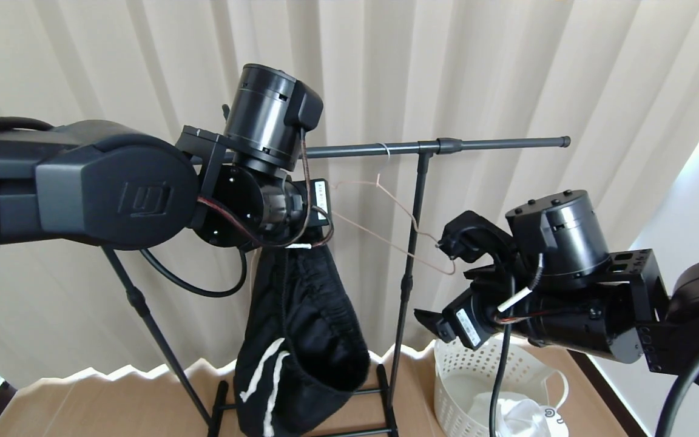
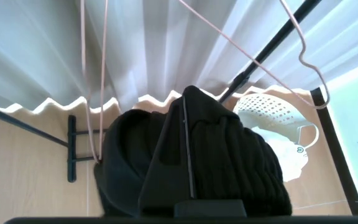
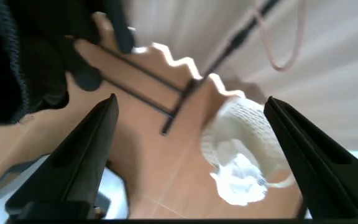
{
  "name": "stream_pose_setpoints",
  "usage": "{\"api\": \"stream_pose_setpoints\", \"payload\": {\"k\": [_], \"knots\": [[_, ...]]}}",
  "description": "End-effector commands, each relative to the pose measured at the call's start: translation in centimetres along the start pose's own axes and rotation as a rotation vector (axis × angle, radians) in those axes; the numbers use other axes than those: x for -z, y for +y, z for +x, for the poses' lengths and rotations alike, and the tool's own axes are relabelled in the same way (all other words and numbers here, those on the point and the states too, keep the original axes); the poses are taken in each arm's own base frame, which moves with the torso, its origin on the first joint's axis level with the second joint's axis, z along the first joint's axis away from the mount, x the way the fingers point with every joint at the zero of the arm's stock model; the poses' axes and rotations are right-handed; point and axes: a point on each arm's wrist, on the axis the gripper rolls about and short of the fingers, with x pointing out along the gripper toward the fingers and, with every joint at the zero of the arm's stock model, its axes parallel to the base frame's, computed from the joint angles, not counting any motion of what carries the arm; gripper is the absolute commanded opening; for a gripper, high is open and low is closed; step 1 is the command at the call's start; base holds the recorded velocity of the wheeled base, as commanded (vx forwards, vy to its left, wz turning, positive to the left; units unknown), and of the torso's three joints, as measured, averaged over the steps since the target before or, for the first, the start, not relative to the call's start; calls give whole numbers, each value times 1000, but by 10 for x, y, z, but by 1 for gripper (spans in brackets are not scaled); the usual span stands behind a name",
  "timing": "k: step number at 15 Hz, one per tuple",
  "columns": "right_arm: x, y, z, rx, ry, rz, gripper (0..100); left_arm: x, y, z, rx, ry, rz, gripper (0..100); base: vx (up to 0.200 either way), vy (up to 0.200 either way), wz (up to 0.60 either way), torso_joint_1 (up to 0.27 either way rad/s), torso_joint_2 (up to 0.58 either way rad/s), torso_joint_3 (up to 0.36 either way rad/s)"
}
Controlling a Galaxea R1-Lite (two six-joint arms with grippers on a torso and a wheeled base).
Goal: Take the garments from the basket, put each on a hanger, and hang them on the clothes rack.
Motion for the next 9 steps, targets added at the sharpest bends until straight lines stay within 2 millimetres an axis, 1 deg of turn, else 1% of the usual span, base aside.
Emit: {"api": "stream_pose_setpoints", "payload": {"k": [1,2,3,5,6,9], "knots": [[1,-19,-19,-180,-90,31,100,1,-3,-6,14,-3,3,0,0,0,0,0,0,0],[-1,-21,-21,-269,-129,37,100,0,-2,-7,16,-4,3,0,0,0,0,0,0,0],[-1,-21,-19,-314,-147,48,100,0,-3,-8,19,-4,5,0,0,0,0,0,0,0],[1,-19,-13,-320,-156,67,100,1,-5,-11,26,-5,9,0,0,0,0,0,0,0],[5,-17,-3,-320,-167,67,100,2,-9,-14,39,-4,14,0,0,0,0,0,0,0],[8,-14,15,-319,-183,63,100,3,-13,-17,55,-5,40,0,0,0,0,0,0,0]]}}
